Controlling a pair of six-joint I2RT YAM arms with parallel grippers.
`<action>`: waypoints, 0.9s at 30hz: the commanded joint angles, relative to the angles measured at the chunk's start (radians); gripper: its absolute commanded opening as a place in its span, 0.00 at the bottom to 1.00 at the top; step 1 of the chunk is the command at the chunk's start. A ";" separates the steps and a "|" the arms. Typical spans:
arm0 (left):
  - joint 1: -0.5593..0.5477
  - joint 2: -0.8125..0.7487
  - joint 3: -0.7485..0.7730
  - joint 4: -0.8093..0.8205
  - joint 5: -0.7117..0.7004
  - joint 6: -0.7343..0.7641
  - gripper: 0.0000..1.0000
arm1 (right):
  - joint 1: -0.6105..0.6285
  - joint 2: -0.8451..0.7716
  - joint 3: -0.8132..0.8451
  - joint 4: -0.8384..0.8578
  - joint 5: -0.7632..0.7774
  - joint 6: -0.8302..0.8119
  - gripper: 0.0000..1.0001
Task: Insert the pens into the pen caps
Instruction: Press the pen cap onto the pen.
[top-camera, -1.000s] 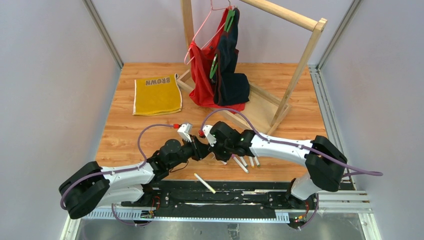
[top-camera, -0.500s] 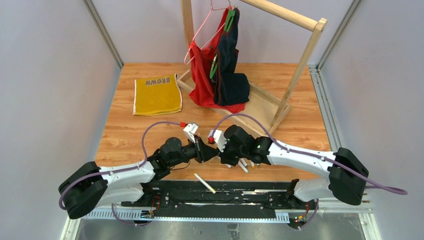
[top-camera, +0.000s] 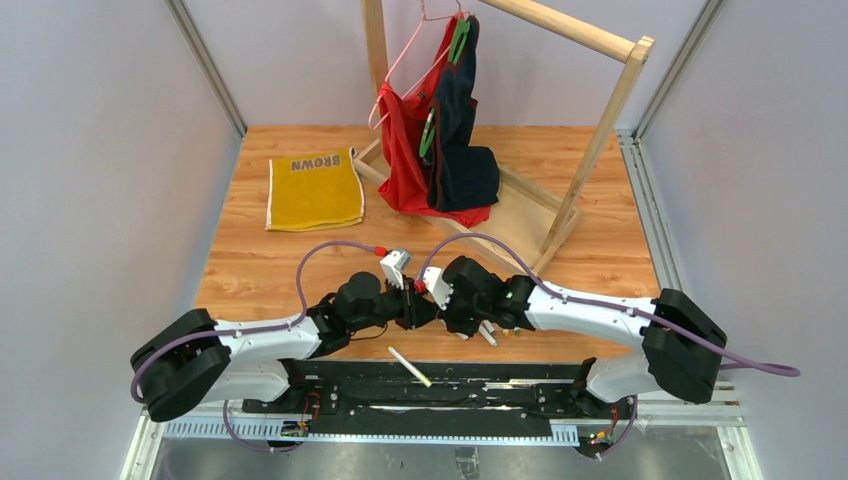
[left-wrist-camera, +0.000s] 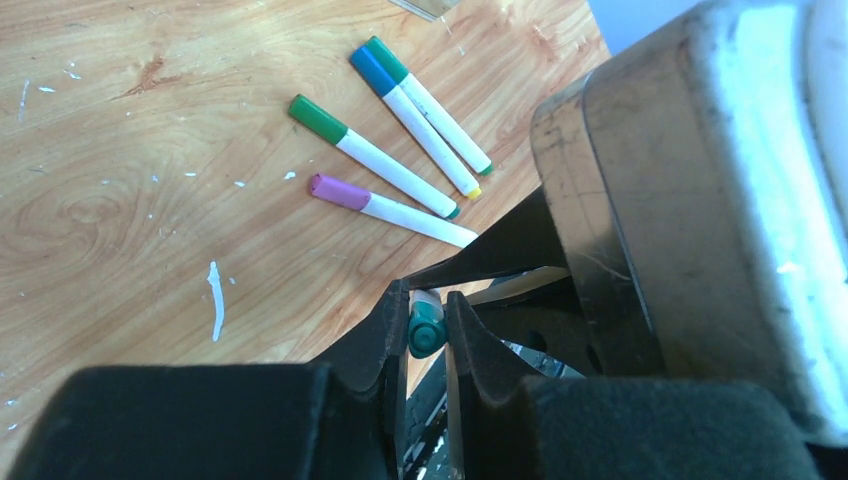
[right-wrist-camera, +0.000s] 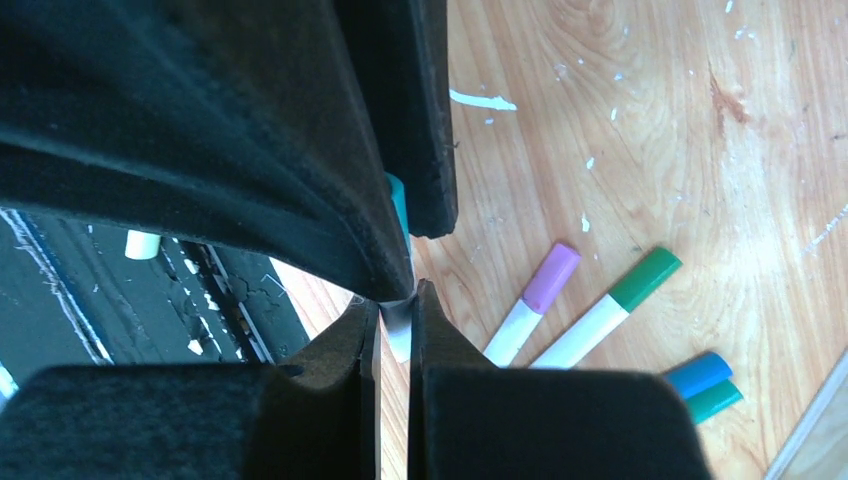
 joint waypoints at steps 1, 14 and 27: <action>-0.113 0.082 -0.015 -0.207 0.297 -0.011 0.00 | -0.005 -0.044 0.139 0.520 0.201 -0.024 0.01; -0.136 0.113 -0.040 -0.079 0.314 -0.076 0.00 | -0.005 -0.131 0.059 0.670 0.150 0.018 0.01; -0.134 0.050 0.000 -0.155 0.244 -0.041 0.08 | -0.003 -0.175 -0.018 0.672 -0.001 0.028 0.01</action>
